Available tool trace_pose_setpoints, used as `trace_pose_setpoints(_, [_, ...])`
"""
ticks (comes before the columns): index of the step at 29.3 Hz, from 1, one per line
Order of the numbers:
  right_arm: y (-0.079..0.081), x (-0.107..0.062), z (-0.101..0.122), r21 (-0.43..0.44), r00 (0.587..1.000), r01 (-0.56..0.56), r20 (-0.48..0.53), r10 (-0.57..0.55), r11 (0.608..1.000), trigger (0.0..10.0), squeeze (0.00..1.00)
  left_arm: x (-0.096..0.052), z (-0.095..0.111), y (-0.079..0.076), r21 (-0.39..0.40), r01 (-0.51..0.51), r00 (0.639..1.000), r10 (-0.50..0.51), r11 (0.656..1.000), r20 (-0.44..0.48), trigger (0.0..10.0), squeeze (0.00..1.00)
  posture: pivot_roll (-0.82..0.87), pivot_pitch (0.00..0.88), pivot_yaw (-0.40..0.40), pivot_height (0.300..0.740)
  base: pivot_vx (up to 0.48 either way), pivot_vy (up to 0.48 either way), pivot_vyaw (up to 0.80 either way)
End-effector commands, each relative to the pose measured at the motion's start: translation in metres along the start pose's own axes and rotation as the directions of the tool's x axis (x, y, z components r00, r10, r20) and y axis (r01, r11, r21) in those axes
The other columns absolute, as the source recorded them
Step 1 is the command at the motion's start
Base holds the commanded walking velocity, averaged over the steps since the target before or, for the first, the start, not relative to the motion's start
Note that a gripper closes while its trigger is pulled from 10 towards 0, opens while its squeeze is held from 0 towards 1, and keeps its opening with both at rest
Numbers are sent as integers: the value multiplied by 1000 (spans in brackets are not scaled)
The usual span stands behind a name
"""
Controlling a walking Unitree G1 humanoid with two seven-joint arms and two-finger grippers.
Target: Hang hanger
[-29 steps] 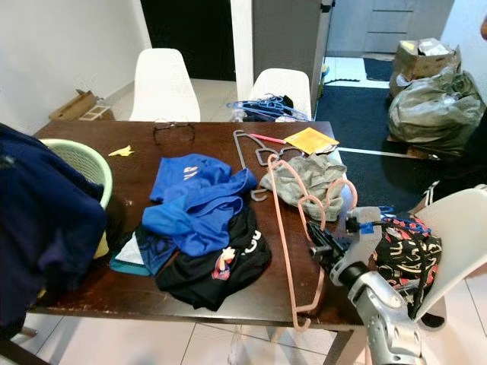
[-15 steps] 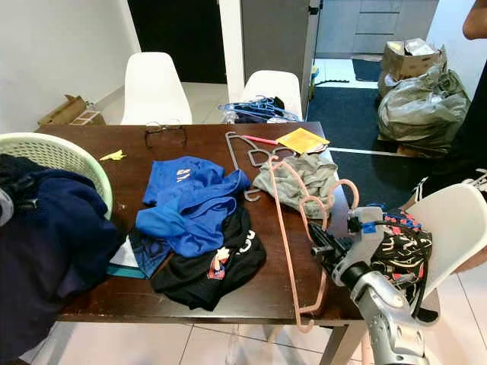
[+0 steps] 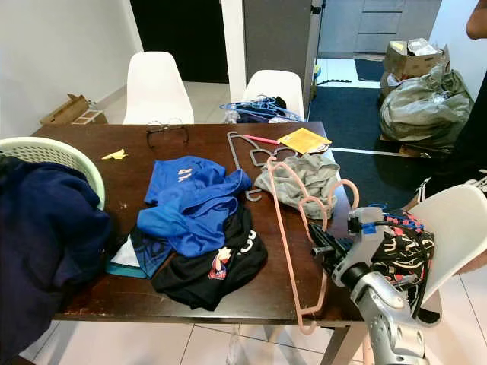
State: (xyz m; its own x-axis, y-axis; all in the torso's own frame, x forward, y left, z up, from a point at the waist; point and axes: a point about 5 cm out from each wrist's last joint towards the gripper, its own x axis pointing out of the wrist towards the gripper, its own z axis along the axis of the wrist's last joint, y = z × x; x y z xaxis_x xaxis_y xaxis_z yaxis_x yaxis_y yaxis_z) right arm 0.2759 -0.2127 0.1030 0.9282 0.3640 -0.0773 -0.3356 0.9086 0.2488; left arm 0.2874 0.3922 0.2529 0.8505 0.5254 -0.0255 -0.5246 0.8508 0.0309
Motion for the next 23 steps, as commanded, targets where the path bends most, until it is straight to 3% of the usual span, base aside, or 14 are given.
trace_pose_setpoints(1, [0, 0, -6, 16, 1000, 11, -27, -10, 1000, 10000, 0, 0, 5, 10, 8, -45, 999, 45, 999, 11, 10000, 1000, -22, 0, 33, 731, 0, 0, 0])
trace_pose_setpoints(9, [0, 1, -5, 12, 1000, 11, -27, -11, 1000, 10000, 0, -1, 6, 13, 1, -68, 997, 68, 998, 26, 10000, 1000, -24, 0, 29, 731, 0, 0, 0])
trace_pose_setpoints(11, [-1, 1, -5, 11, 1000, 11, -27, -11, 1000, 10000, 0, -1, 6, 13, -3, -69, 997, 69, 998, 33, 10000, 878, -25, 0, 29, 731, 0, 0, 0])
trace_pose_setpoints(12, [-1, 1, -5, 10, 1000, 12, -27, -11, 1000, 10000, 0, -1, 10, 8, -12, -37, 997, 38, 999, 62, 10000, 435, -25, 0, 30, 731, 0, 0, 0])
trace_pose_setpoints(13, [-1, 1, -5, 10, 1000, 12, -27, -11, 1000, 10000, 0, -1, 10, 8, -12, -37, 997, 38, 999, 62, 10000, 435, -25, 0, 30, 731, 0, 0, 0])
trace_pose_setpoints(14, [-1, 2, -5, 9, 1000, 12, -27, -12, 1000, 10000, 0, -2, 14, -5, -7, 36, 994, -35, 999, 102, 10000, 0, -23, 0, 27, 731, 0, 0, 0])
trace_pose_setpoints(16, [-1, 2, -5, 9, 1000, 12, -27, -12, 1000, 10000, 0, -2, 14, -5, -7, 36, 994, -35, 999, 102, 10000, 0, -23, 0, 27, 731, 0, 0, 0])
trace_pose_setpoints(17, [-1, 2, -5, 9, 1000, 13, -27, -13, 1000, 10000, 0, -4, 17, -14, -1, 89, 988, -88, 996, 130, 10000, 0, -23, 0, 27, 731, 0, 0, 0])
trace_pose_setpoints(18, [-2, 2, -5, 8, 999, 16, -41, -15, 1000, 10000, 0, -12, 19, -51, 23, 280, 944, -279, 960, 177, 10000, 0, -25, 0, 29, 731, 0, 0, 0])
trace_pose_setpoints(19, [-2, 2, -5, 8, 999, 16, -41, -15, 1000, 10000, 0, -12, 19, -51, 23, 280, 944, -279, 960, 177, 10000, 0, -25, 0, 29, 731, 0, 0, 0])
trace_pose_setpoints(20, [-3, 3, -6, 7, 999, 18, -51, -18, 1000, 10000, 0, -20, 19, -76, 41, 407, 891, -406, 913, 204, 10000, 0, -25, 0, 29, 731, 0, 0, 0])
trace_pose_setpoints(21, [-3, 3, -6, 7, 999, 18, -51, -18, 1000, 10000, 0, -20, 19, -76, 41, 407, 891, -406, 913, 204, 10000, 0, -25, 0, 29, 731, 0, 0, 0])
trace_pose_setpoints(22, [-3, 4, -7, 8, 998, 20, -62, -19, 1000, 10000, 0, -31, 12, -105, 75, 531, 822, -535, 844, 196, 10000, 0, -27, 0, 31, 731, 0, 0, -800])
trace_pose_setpoints(23, [-3, 4, -7, 8, 998, 20, -62, -19, 1000, 10000, 0, -31, 12, -105, 75, 531, 822, -535, 844, 196, 10000, 0, -27, 0, 31, 731, 0, 0, -800])
